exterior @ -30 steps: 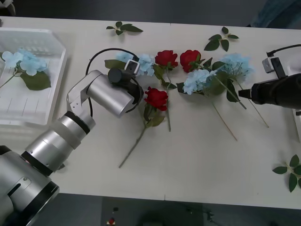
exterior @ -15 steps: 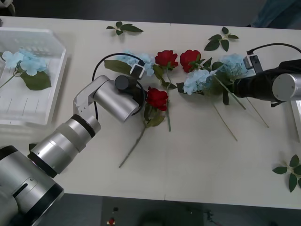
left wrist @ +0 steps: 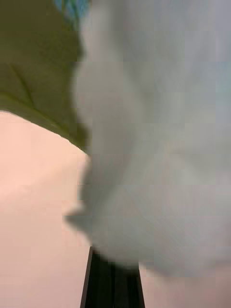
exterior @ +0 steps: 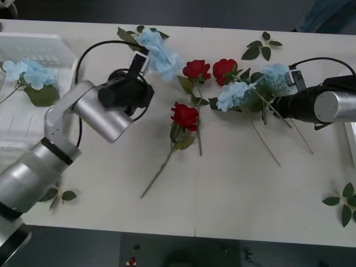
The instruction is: Put the red flowers into the right box and the blue flowers into the left box
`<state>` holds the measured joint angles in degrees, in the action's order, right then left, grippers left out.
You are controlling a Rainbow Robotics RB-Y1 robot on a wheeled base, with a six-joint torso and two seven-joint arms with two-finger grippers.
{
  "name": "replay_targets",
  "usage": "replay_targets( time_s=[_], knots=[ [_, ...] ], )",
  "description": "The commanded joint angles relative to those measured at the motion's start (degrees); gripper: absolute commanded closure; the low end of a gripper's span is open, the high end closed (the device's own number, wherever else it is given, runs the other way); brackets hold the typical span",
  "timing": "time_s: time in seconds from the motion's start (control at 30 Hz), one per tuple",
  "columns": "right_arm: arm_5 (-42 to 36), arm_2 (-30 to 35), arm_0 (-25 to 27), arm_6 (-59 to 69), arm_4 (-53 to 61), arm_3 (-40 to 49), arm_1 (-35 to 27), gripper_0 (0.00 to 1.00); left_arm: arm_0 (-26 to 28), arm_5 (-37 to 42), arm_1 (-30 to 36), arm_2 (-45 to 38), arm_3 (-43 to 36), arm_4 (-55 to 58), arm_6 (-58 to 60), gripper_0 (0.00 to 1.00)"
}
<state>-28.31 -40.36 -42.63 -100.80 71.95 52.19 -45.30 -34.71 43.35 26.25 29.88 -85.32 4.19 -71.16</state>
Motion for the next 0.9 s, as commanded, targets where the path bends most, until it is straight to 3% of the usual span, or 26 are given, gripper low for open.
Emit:
replay_targets(
  time_s=[0.03,0.2,0.4,0.63,0.73,0.77,0.83,0.87,0.9],
  knots=[
    [0.54,0.02,-2.29,-0.01,-0.14,0.01,-0.14,1.00,4.30,2.17,8.56,-5.89,-13.03,5.30,2.52,1.00],
    [1.41,0.02,-2.29,-0.01,0.74,0.45,-0.67,1.00,10.89,9.20,19.90,-15.12,-27.36,11.89,1.82,1.00],
    [1.77,0.10,-2.02,0.69,2.14,4.32,-5.32,1.00,21.26,17.29,28.33,-30.59,-35.44,18.40,-1.08,1.00],
    [1.68,3.36,1.76,0.95,10.67,13.55,-13.23,1.00,28.64,21.16,28.69,-46.93,-31.31,25.25,-10.93,1.00],
    [1.68,7.93,7.12,-0.37,20.86,20.49,-17.89,1.00,28.99,20.45,28.69,-50.36,-26.04,29.38,-16.11,0.97],
    [1.68,9.07,8.26,-0.89,22.27,21.90,-18.60,1.00,28.99,19.93,28.69,-50.54,-25.25,30.00,-16.90,0.83],
    [1.68,13.29,12.48,-3.88,26.31,26.56,-21.23,1.00,28.73,17.73,28.69,-50.62,-22.79,31.40,-18.57,0.19],
    [1.41,15.31,14.59,-5.46,28.51,28.49,-22.02,1.00,28.64,16.85,28.60,-50.45,-22.08,32.02,-18.84,0.06],
    [0.80,18.21,17.49,-7.75,30.80,30.77,-22.90,1.00,28.55,16.15,28.69,-49.92,-21.38,32.55,-19.01,0.00]
  ],
)
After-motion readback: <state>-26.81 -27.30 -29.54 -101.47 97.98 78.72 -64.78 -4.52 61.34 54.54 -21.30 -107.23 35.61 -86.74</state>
